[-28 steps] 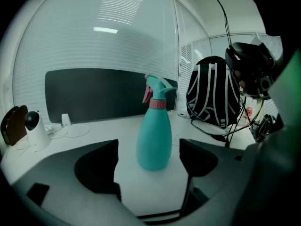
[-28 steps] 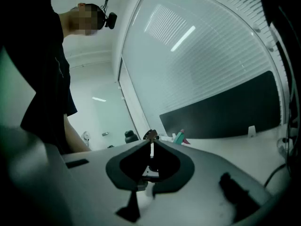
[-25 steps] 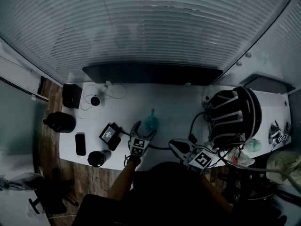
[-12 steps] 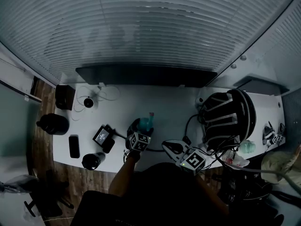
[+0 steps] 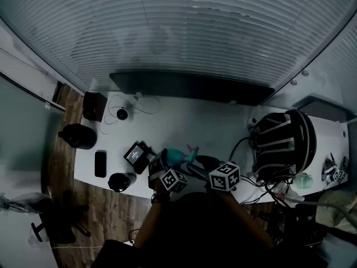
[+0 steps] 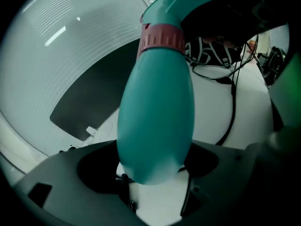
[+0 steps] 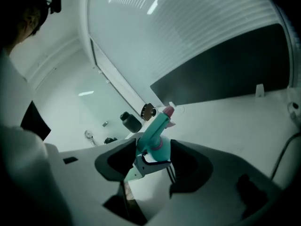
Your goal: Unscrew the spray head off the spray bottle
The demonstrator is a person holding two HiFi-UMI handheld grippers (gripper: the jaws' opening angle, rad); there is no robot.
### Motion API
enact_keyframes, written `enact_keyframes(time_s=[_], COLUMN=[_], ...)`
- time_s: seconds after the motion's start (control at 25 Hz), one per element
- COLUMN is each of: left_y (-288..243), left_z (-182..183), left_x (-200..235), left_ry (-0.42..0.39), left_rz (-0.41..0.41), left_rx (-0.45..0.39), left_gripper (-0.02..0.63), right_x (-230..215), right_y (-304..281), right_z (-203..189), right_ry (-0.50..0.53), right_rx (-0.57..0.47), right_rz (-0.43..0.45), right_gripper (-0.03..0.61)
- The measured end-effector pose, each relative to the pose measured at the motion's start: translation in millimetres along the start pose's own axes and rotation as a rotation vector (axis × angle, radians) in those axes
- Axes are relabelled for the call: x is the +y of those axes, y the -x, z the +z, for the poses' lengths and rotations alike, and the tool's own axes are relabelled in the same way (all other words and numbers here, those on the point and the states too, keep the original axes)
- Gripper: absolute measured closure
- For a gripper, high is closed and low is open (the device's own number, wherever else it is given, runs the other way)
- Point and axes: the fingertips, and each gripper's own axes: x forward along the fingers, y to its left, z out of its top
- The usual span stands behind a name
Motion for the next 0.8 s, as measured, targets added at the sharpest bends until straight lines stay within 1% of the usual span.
enact_keyframes(time_s=[0.04,0.12,0.2,0.28,0.44,0.56,0.6,0.64,0.72,0.76,0.8], left_y=[0.3,0.7,3.7,5.1,5.3,7.8,9.1,9.7,9.4,10.1,13.6], left_z=[-6.6,-14.5,-13.7,-12.9,-2.6,2.5,3.1,2.6,-0.2,-1.1,-0.2], left_x=[1.6,4.5,4.1,-0.4,-10.9,-15.0,-16.6,-19.6,-29.3,-34.8,-40.0], left_ry=[-0.009,-0.061,-0.103,-0.114,-0.133,-0.152,-0.154,-0.160,-0.190,-0.201,-0.204], left_rz=[0.013,0.044,0.060,0.059,0.045,0.029,0.016,-0.003,-0.053,-0.088,-0.136], left_rx=[0.023,0.055,0.056,0.053,0.043,0.043,0.041,0.039,0.033,0.024,0.008], left_gripper=[0.207,0.207,0.207,0.207,0.207,0.207,0.207,0.207,0.207,0.207,0.209], right_x=[-0.1,2.8,6.3,6.1,1.7,0.0,-0.2,-0.5,-1.3,0.4,4.6], right_y=[-2.8,-5.7,-9.9,-15.8,-18.8,-19.8,-19.8,-19.6,-17.8,-15.8,-12.9], right_z=[-0.5,-0.4,-4.1,-9.0,-6.0,-10.8,-13.6,-17.8,-29.4,-34.2,-37.5], right_ry=[-0.042,-0.124,-0.164,-0.151,-0.134,-0.092,-0.056,0.017,0.264,0.388,0.491], right_rx=[-0.001,-0.002,0.024,0.054,0.067,0.133,0.165,0.209,0.324,0.376,0.420], right_rz=[0.010,0.041,0.054,0.048,0.046,0.041,0.036,0.022,-0.021,-0.034,-0.032], right_gripper=[0.364,0.364,0.364,0.364,0.367,0.379,0.379,0.386,0.426,0.437,0.439])
